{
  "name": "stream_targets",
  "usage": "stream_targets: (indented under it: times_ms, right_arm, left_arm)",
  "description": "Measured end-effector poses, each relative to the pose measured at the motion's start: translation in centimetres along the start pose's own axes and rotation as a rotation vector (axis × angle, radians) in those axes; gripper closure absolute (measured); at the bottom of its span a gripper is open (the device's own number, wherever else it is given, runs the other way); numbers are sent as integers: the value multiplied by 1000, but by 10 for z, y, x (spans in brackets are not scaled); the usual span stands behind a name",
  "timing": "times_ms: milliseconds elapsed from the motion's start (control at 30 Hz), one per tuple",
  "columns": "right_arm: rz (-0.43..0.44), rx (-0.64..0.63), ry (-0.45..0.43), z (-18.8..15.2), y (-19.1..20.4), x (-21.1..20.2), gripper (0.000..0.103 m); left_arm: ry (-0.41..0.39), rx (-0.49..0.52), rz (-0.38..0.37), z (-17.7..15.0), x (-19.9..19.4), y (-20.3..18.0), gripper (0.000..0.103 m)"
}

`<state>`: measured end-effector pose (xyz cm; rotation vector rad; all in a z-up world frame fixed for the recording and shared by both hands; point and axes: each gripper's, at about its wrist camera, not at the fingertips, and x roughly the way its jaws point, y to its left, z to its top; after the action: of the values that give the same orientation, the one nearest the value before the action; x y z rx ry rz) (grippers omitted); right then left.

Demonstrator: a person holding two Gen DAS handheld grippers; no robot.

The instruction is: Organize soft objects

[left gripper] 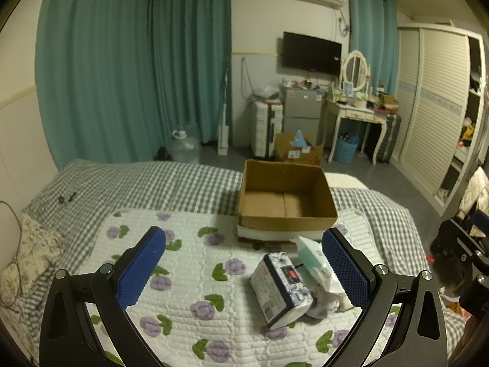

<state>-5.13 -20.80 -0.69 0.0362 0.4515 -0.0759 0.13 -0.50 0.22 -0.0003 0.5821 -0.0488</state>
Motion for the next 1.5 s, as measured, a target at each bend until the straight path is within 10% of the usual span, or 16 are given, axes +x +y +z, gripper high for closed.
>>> stream_targets:
  times_ms: [867, 1500]
  right_arm:
    - [3, 2, -23, 0, -23, -5, 0]
    - [38, -83, 199, -63, -38, 72, 0]
  left_arm:
    - [28, 0, -37, -5, 10, -8, 0]
    - [281, 49, -76, -87, 94, -43, 0]
